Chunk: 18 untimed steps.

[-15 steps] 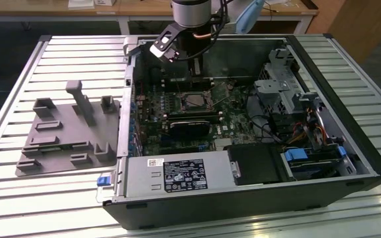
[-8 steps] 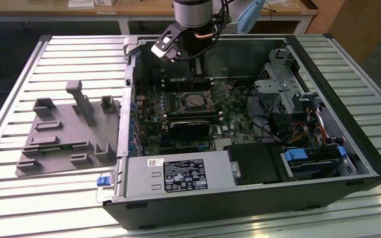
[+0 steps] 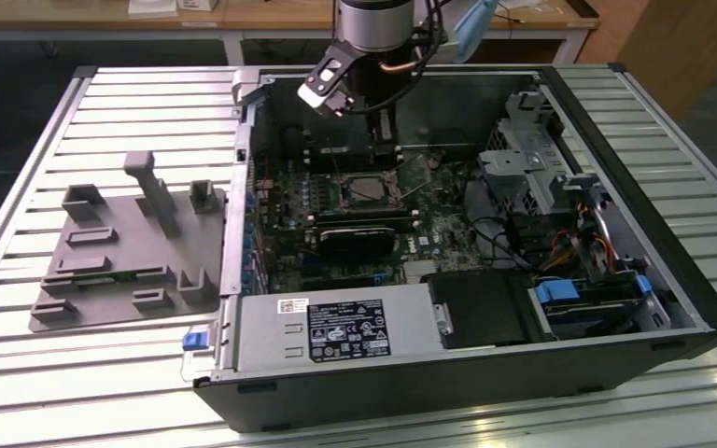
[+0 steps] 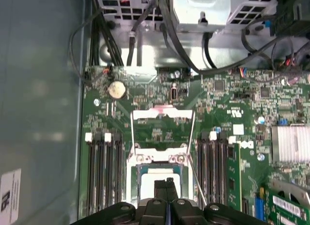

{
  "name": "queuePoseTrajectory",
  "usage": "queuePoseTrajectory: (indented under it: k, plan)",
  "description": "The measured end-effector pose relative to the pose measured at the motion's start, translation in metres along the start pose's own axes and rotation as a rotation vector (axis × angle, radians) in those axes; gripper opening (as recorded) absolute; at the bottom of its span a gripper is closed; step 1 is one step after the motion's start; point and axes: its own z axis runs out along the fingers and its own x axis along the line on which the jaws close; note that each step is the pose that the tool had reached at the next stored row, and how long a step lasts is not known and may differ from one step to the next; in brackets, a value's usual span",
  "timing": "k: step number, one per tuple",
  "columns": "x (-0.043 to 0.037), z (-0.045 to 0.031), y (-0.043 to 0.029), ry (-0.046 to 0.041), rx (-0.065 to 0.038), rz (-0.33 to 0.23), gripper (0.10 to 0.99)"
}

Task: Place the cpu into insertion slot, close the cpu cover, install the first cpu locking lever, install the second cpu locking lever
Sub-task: 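Close the cpu cover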

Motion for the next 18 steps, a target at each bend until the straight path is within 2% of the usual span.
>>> queuePoseTrajectory:
  k: [5,18]
  plan:
    - [0.0002,0.0012,0.0111,-0.0001,0.004,0.0,0.102]
    - [0.0007,0.0049,0.0461,-0.0005,0.019,-0.001,0.102]
